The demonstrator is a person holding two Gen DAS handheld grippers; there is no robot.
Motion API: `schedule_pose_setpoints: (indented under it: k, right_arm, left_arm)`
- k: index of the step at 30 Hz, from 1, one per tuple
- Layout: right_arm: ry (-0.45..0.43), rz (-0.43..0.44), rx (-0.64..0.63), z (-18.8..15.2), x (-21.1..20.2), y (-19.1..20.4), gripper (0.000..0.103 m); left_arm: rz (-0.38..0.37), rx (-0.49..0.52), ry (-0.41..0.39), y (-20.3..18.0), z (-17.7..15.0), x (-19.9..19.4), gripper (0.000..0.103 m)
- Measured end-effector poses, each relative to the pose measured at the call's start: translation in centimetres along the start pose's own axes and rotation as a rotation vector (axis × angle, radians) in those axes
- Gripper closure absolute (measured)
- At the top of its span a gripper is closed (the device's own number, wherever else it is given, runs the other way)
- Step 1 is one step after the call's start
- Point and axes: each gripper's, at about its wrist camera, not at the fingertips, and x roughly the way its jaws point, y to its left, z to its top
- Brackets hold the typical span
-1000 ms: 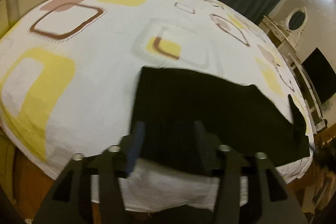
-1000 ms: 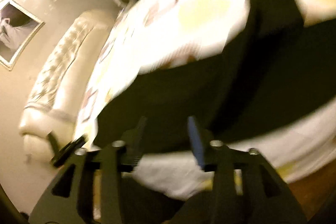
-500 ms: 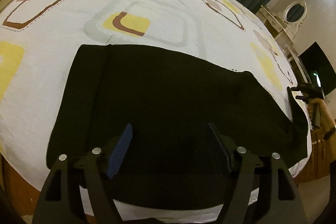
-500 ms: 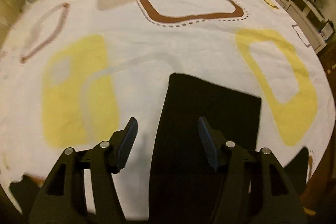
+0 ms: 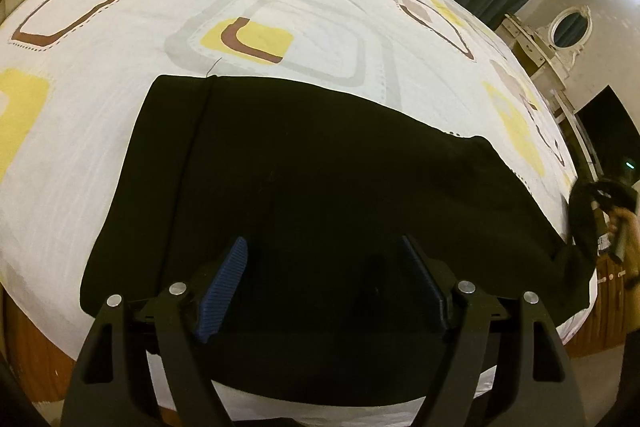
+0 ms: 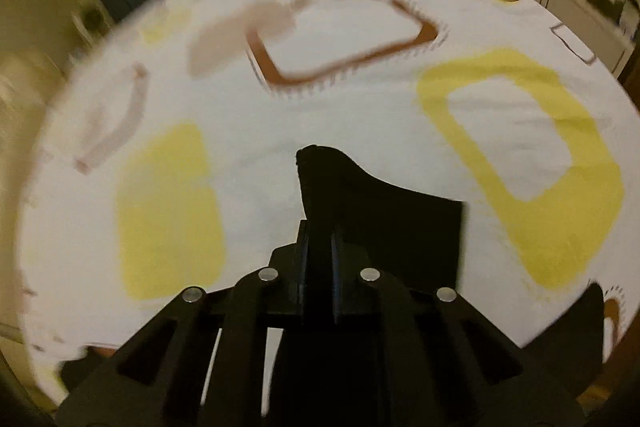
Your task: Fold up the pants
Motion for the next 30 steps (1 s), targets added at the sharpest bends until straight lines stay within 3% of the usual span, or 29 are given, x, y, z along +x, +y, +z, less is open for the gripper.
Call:
schedule_pose_setpoints:
  k: [4,7,11,19,26,30]
  right_arm:
    - [-0.167,0.208,0.080,-2.4,-7.9,-5.7,0.094]
    - [-0.261,0.256,0.145,-5.4,-11.9,-10.9,0.094]
    - [-0.333,0.303,0.285,-10.8,-13.9,-18.8,0.095]
    - [-0.266,0.313,0.503,-18.0,-10.6,-27.0,0.096]
    - [-0.236,0.287,0.588,-20.6,-9.0,-29.0,0.097]
    - [-0.225,0.320,0.642,-21.0,-7.9,-29.3,0.097]
  left_arm:
    - [0.009,0.002,0.000,-0.1,-0.3,-0.2,0.027]
    - [0.015,0.004,-0.001,-0.3,-0.5,-0.3,0.027]
    - [0.021,0.002,-0.001,-0.4,-0.7,-0.4,0.026]
    - [0.054,0.021,-0.006,-0.8,-1.1,-0.4,0.026]
    - [0.059,0.022,-0.008,-0.8,-1.3,-0.4,0.026]
    - [0.062,0.032,-0.008,-0.9,-1.5,-0.4,0.026]
